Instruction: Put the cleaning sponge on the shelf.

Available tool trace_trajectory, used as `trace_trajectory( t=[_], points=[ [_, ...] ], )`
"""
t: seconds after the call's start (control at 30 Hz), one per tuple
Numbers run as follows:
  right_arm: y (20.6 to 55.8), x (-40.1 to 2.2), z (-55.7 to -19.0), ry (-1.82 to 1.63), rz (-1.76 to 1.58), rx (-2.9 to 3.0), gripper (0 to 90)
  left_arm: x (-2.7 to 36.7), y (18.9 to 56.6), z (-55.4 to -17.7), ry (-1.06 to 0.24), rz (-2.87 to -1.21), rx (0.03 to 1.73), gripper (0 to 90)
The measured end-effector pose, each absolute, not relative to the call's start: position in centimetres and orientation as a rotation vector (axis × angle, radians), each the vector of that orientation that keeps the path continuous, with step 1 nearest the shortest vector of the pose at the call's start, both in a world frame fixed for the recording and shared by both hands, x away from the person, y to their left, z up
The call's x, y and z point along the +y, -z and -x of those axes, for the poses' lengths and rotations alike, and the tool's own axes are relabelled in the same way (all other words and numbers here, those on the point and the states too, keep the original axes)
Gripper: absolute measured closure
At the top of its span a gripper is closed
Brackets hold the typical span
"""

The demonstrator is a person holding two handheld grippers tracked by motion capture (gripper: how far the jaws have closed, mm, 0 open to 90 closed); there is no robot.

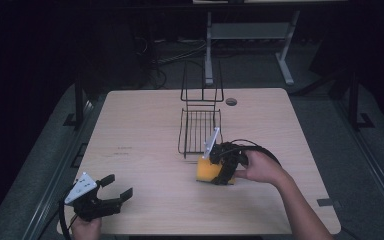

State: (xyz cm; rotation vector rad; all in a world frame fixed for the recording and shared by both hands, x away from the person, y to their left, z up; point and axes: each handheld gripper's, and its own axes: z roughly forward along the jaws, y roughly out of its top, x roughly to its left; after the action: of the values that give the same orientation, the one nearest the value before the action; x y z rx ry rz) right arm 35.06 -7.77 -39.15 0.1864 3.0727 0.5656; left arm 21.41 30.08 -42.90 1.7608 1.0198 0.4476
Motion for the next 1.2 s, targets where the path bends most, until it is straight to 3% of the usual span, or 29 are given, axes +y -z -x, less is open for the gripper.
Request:
trace_trajectory(
  t=[1.2],
  points=[
    [37.6, -5.7, -39.2, -0.579, -0.164, 3.103, 21.3, 30.0, 42.9, -21.4, -0.444, -1.758, 1.017, 12.8]
  ],
)
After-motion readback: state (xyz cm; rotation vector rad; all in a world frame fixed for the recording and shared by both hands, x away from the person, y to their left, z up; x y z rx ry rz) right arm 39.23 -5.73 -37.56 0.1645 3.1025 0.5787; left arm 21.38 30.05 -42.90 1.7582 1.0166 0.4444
